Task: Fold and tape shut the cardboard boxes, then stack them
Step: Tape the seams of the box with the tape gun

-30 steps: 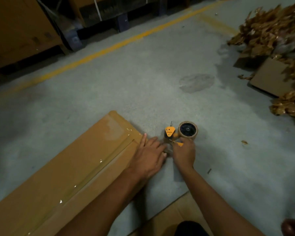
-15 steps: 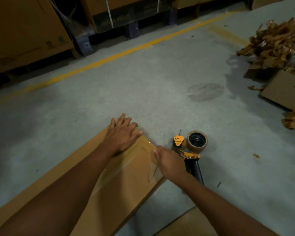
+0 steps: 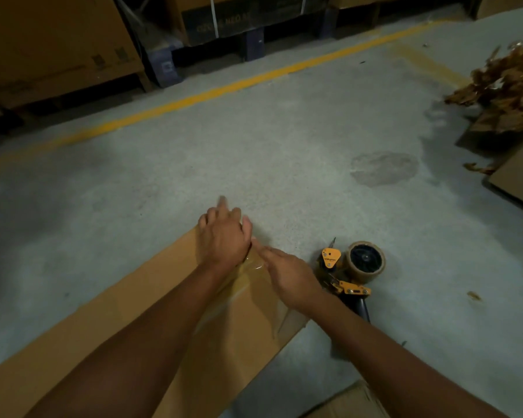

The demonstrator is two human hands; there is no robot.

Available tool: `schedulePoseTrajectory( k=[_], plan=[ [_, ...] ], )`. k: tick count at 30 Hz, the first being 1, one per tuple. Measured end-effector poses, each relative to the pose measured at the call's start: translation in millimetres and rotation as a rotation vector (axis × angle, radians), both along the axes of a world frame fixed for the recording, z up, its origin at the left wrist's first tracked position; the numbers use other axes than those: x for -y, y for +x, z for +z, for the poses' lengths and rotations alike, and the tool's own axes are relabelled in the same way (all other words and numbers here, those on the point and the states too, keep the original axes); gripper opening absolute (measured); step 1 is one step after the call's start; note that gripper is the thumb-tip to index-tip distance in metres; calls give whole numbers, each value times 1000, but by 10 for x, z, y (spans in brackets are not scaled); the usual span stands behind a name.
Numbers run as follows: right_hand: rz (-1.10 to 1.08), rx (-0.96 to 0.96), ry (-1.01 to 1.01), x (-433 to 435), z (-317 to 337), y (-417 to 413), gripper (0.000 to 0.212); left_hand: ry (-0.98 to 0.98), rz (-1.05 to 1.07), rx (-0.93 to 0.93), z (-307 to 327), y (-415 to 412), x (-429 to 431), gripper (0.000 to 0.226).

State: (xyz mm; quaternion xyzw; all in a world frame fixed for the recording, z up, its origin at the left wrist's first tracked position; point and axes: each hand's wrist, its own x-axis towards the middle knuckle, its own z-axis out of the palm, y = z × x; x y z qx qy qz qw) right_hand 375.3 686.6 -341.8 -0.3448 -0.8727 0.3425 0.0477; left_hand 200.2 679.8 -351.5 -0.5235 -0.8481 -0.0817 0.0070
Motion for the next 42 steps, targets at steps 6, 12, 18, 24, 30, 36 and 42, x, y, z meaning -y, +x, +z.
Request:
schedulePoseTrajectory(
  k=[6,12,18,24,30,36,42],
  plan=[
    [-216,132,-81,-11,-71,-88,60,-110,153,39,53,69,72,80],
    [-312,145,-84,22,-41,-121,49,-172,126,140,171,104,347,78],
    [-666,82,-257,122,-15,23,50,-276,-171,223,376,315,359,65],
    [-782,79,-477,576,206,-58,48,-329,-309,197,344,678,643,57],
    [-971,46,-549,563,323,85,62,-138,181,126,268,628,1312,60],
    [-811,-195,-791,-101,356,337,83,362,942,1101,294,653,1530,99],
    [-616,-24,-458,-177,779,22,77,384,850,1088,834,81,1524,79]
  ],
)
